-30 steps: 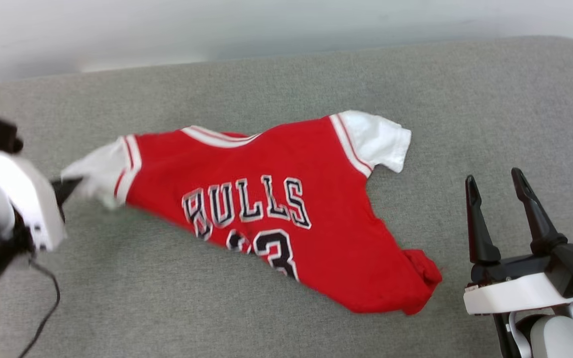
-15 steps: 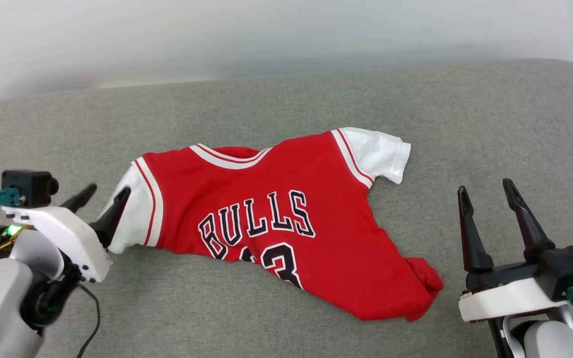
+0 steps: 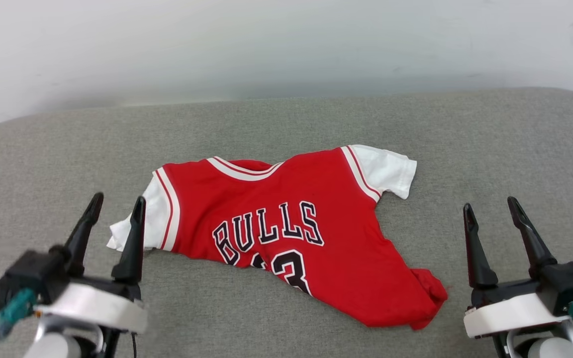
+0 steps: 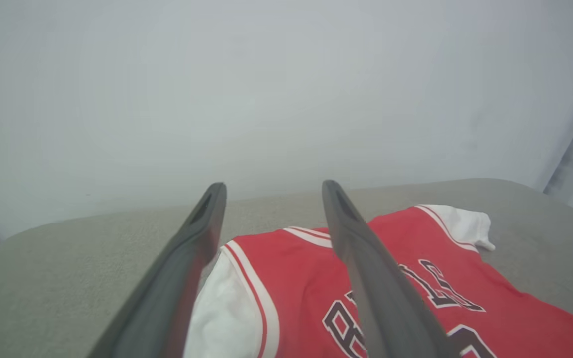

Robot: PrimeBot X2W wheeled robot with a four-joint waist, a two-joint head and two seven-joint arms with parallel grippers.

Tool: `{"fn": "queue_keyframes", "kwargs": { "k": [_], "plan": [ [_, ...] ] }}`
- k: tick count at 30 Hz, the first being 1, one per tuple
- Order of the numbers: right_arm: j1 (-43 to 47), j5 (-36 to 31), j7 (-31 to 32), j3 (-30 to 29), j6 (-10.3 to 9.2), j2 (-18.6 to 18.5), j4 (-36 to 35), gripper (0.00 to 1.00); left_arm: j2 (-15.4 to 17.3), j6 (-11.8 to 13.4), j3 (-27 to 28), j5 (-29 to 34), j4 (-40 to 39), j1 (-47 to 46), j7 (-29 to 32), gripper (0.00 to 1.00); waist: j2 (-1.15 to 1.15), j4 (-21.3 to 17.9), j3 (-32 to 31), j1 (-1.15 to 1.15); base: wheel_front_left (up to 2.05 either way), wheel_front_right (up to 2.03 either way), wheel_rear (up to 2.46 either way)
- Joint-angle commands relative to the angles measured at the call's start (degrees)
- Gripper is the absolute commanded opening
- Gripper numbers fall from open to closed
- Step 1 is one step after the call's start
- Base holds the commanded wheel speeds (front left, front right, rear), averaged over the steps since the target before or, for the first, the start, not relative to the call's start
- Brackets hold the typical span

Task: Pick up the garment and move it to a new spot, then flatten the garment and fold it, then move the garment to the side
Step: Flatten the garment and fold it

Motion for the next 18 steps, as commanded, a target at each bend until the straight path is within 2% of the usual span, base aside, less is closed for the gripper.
{"fn": "queue_keyframes", "kwargs": {
  "k": [1,4,7,10,13,18],
  "plan": [
    [0.6,-0.9,-0.1,0.2,-0.04,0.1,0.4,1.00,-1.4,0.3,1.5,1.5,-1.4,2.4,-0.2,1.00,0.00,0.3,-0.1,0.01,0.00,0.00,0.00],
    [-0.1,0.1,1.7,1.0,-0.04,0.1,1.3,1.00,-5.4,-0.9,5.2,6.0,-5.8,6.3,-0.2,1.00,0.00,1.3,0.3,0.01,0.00,0.00,0.00],
    [-2.8,0.2,8.2,3.5,-0.04,-3.2,1.2,1.00,-8.4,-2.9,7.2,9.0,-7.7,8.0,-0.2,1.00,0.00,2.7,1.5,0.01,0.00,0.00,0.00],
    [-6.9,3.9,17.7,8.0,-0.04,-7.9,0.5,1.00,-10.1,-5.3,7.5,11.7,-7.9,7.7,-0.2,1.00,0.00,4.4,3.4,0.01,0.00,0.00,0.00],
    [-12.2,8.7,29.9,13.4,-0.04,-13.8,0.6,1.00,-11.8,-7.0,8.1,13.1,-7.6,6.1,-0.2,1.00,0.00,6.2,5.6,0.01,0.00,0.00,0.00],
    [-22.2,18.6,48.5,20.0,-0.05,-20.0,2.5,1.00,-14.3,-9.0,8.0,14.2,-6.5,3.9,-0.2,1.00,0.00,9.7,9.2,0.01,0.00,0.00,0.00]
  ]
}}
